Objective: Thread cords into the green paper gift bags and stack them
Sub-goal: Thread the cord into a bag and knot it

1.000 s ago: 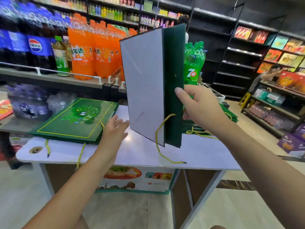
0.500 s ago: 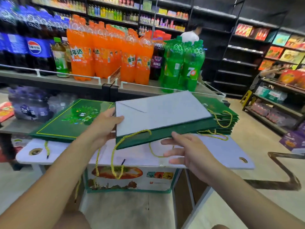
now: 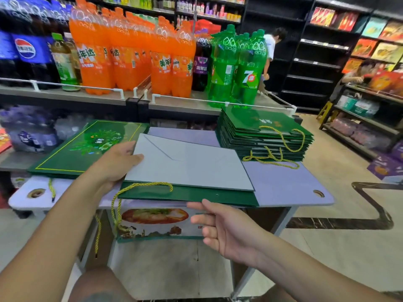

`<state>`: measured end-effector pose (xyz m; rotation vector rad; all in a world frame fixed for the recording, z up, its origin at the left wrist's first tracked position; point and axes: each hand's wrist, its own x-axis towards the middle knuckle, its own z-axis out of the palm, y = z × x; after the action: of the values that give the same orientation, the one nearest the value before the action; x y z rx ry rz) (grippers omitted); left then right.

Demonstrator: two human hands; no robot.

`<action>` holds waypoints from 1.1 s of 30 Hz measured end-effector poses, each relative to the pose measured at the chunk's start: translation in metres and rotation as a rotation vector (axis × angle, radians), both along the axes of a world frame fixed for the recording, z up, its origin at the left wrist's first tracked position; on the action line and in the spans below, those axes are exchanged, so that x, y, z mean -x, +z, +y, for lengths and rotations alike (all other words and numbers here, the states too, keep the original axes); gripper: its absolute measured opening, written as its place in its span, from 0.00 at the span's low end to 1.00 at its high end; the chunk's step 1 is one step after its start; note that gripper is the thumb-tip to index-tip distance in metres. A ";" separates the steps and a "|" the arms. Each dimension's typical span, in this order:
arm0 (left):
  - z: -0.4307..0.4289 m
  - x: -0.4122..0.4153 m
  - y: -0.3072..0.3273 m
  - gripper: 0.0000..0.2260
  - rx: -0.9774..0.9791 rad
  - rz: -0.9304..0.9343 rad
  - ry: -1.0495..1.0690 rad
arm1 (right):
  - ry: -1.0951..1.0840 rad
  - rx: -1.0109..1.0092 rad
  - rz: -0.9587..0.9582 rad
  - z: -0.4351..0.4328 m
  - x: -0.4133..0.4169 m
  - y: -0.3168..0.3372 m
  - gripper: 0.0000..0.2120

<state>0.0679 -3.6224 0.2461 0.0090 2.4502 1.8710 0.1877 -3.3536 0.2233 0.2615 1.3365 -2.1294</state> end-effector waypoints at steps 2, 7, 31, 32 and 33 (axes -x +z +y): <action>-0.006 -0.002 -0.005 0.13 0.012 -0.013 -0.004 | 0.022 0.022 -0.012 -0.002 -0.002 -0.002 0.15; 0.000 0.004 -0.011 0.11 0.126 -0.014 -0.011 | 0.016 -0.017 -0.047 0.006 0.012 -0.007 0.16; 0.005 -0.095 -0.035 0.22 0.983 0.347 0.171 | 0.351 -1.672 1.109 0.046 0.090 -0.033 0.32; -0.001 -0.094 -0.041 0.22 1.021 0.362 0.120 | 0.350 -1.678 1.111 0.046 0.090 -0.035 0.32; -0.006 -0.092 -0.045 0.20 1.044 0.399 0.073 | 0.348 -1.682 1.114 0.046 0.091 -0.037 0.32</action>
<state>0.1603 -3.6279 0.2006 0.2611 3.3967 0.4199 0.0971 -3.3075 0.1863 -0.5861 3.1399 -0.2112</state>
